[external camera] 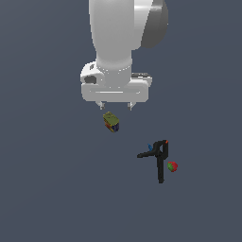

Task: Pick up a designated object from a clutter of objects.

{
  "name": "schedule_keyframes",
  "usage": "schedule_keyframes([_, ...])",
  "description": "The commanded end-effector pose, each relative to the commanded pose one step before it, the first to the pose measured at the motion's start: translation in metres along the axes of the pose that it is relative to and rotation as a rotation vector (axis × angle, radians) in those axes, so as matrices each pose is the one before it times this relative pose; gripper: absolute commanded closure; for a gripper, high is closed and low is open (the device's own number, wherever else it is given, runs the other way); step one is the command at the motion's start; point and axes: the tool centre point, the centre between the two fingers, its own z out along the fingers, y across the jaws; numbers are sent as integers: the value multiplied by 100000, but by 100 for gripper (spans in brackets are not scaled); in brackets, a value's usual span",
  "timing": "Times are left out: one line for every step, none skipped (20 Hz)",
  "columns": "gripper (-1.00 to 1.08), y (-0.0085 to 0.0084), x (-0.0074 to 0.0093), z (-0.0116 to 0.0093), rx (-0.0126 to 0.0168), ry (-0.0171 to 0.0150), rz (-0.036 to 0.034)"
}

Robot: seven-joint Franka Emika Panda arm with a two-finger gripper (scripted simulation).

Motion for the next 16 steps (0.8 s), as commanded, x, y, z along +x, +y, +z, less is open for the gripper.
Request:
schedule_keyframes([-92, 1, 0, 0, 0, 0, 0])
schedule_keyframes([-92, -15, -2, -8, 41, 7, -55])
schedule_keyframes([-92, -38, -6, -21, 121, 17, -152])
schedule_keyframes([-92, -65, -10, -35, 205, 29, -258])
schedule_keyframes([-92, -90, -13, -48, 284, 42, -357])
schedule_keyframes([-92, -114, -16, -61, 360, 54, -454])
schedule_keyframes([-92, -131, -18, -69, 413, 64, -519])
schedule_keyframes([-92, -108, -15, -56, 340, 54, -427])
schedule_keyframes([-92, -80, -11, -42, 253, 41, -318])
schedule_keyframes([-92, -55, -7, -28, 171, 28, -215])
schedule_keyframes([-92, -27, -3, -14, 86, 14, -107])
schedule_keyframes([-92, 0, 0, 0, 0, 0, 0])
schedule_keyframes([-92, 24, 3, 12, -74, -12, 93])
schedule_keyframes([-92, 2, -1, 6, 0, 0, 0])
schedule_keyframes([-92, 12, -2, 26, -67, -8, -13])
schedule_keyframes([-92, 18, -14, 48, 24, 8, -167])
